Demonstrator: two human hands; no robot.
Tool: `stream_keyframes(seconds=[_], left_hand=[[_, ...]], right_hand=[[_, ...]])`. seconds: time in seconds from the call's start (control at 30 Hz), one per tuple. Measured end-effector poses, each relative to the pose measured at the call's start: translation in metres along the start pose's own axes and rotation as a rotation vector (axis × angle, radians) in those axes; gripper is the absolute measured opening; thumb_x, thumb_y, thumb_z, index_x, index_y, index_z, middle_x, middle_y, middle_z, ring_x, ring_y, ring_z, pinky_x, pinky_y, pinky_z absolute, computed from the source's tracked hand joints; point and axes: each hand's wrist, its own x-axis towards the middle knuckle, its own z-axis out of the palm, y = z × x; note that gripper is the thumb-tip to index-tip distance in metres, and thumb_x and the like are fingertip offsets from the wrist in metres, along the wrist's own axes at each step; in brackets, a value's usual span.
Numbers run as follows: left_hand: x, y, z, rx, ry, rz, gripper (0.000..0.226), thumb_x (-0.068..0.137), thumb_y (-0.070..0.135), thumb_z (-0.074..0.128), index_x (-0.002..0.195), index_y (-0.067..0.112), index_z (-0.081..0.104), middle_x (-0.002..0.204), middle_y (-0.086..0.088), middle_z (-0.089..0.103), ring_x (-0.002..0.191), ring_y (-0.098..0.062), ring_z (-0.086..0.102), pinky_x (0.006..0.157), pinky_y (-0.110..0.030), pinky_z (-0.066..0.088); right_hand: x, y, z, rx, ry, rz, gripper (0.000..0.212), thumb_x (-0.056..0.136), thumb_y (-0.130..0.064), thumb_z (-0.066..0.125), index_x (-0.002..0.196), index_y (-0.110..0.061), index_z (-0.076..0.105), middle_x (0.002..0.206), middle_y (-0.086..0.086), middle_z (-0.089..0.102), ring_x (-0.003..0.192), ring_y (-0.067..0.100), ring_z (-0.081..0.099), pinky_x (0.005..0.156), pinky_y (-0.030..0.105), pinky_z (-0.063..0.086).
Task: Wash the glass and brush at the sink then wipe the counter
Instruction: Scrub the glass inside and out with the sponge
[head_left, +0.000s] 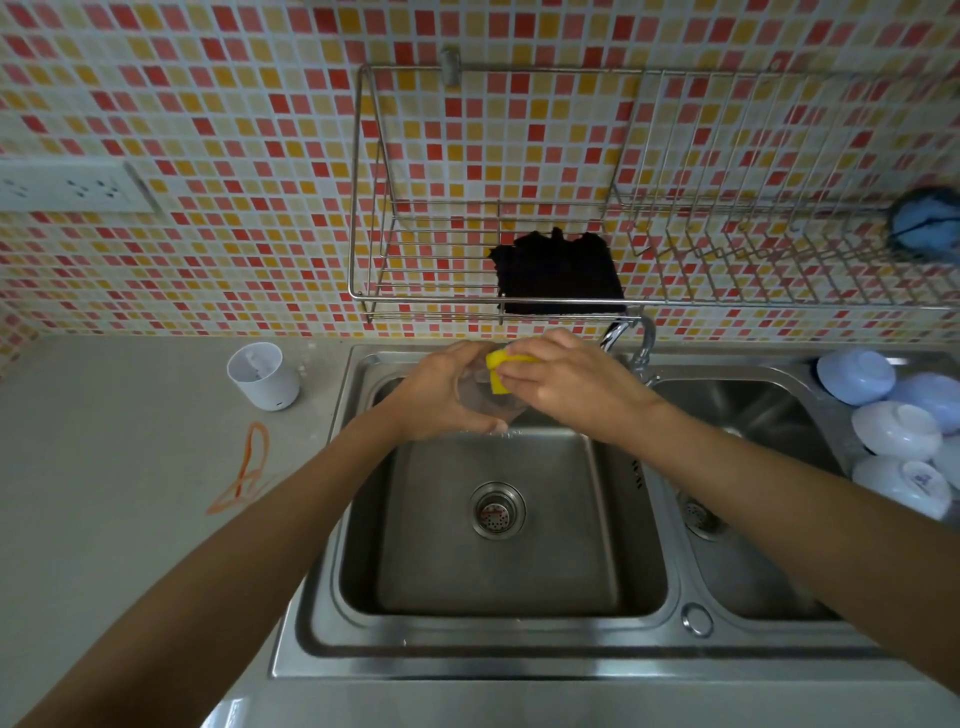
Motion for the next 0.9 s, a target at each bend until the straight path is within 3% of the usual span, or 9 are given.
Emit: stream_keyframes(seconds=[0.1,0.17,0.27,0.47,0.57,0.67,0.73,0.8,0.9], left_hand=[[-0.001,0.001,-0.002,-0.034,-0.022,-0.005,0.084,0.063,0.026,0.090,0.136,0.018,0.047,0.123,0.006,0.057,0.109,0.001,0.055,0.088,-0.003,0.039],[-0.001,0.001,-0.003,-0.034,-0.034,-0.012,0.084,0.063,0.030,0.090,0.135,0.020,0.048,0.124,0.007,0.058,0.111,0.001,0.055,0.090,-0.006,0.041],[0.000,-0.001,-0.006,0.044,-0.020,0.002,0.088,0.063,0.038,0.088,0.138,0.018,0.046,0.126,0.006,0.056,0.114,-0.006,0.053,0.091,-0.013,0.041],[-0.002,0.001,-0.001,0.241,-0.003,0.153,0.080,0.066,0.032,0.086,0.135,0.011,0.050,0.129,-0.001,0.055,0.117,-0.010,0.048,0.101,-0.023,0.036],[-0.001,0.001,-0.001,0.290,0.094,0.200,0.080,0.064,0.032,0.087,0.132,0.010,0.051,0.129,-0.004,0.056,0.119,-0.013,0.047,0.103,-0.031,0.036],[0.001,0.005,-0.002,0.390,0.118,0.248,0.079,0.065,0.035,0.085,0.132,0.012,0.050,0.129,-0.005,0.056,0.118,-0.014,0.045,0.100,-0.027,0.034],[-0.002,0.004,-0.001,0.405,0.107,0.256,0.078,0.066,0.035,0.084,0.131,0.009,0.050,0.127,-0.007,0.056,0.116,-0.013,0.045,0.097,-0.019,0.030],[-0.007,0.001,0.000,0.379,0.110,0.231,0.079,0.065,0.032,0.086,0.131,0.007,0.050,0.127,-0.008,0.056,0.117,-0.016,0.048,0.096,-0.017,0.030],[-0.012,-0.001,0.000,0.358,0.118,0.234,0.079,0.063,0.030,0.088,0.129,0.006,0.051,0.125,-0.008,0.058,0.114,-0.014,0.050,0.095,-0.014,0.031]], right_hand=[[-0.005,-0.003,0.003,-0.014,0.130,-0.025,0.028,0.087,-0.008,0.050,0.106,-0.011,0.071,0.116,0.000,0.068,0.114,0.024,0.058,0.087,0.036,0.047],[-0.008,-0.004,0.004,-0.009,0.143,-0.001,0.026,0.084,-0.005,0.057,0.106,-0.009,0.071,0.116,0.002,0.069,0.113,0.026,0.060,0.085,0.039,0.050],[-0.010,-0.004,0.003,0.100,0.088,0.103,0.032,0.073,-0.002,0.072,0.104,-0.008,0.072,0.111,0.001,0.071,0.107,0.029,0.061,0.083,0.042,0.052],[-0.005,-0.024,-0.002,0.547,-0.090,0.313,0.028,0.087,-0.005,0.054,0.106,-0.015,0.073,0.104,-0.001,0.073,0.095,0.022,0.061,0.086,0.039,0.049],[-0.003,-0.027,0.001,0.368,-0.054,0.295,0.027,0.080,-0.002,0.060,0.101,-0.013,0.072,0.099,0.000,0.072,0.091,0.023,0.059,0.083,0.039,0.050],[0.002,-0.035,0.006,0.305,-0.111,0.343,0.026,0.081,-0.006,0.056,0.100,-0.015,0.071,0.097,0.000,0.071,0.092,0.023,0.058,0.085,0.038,0.049],[0.006,-0.044,-0.004,0.577,-0.064,0.499,0.023,0.089,-0.013,0.054,0.102,-0.018,0.073,0.097,0.003,0.073,0.090,0.023,0.063,0.085,0.033,0.049],[0.012,-0.049,-0.015,0.874,-0.041,0.693,0.022,0.091,-0.019,0.058,0.107,-0.017,0.073,0.100,0.002,0.074,0.089,0.015,0.065,0.077,0.019,0.046],[0.010,-0.048,-0.018,0.925,-0.100,0.708,0.023,0.091,-0.018,0.059,0.109,-0.020,0.072,0.102,-0.002,0.073,0.078,0.003,0.061,0.068,0.005,0.038]])
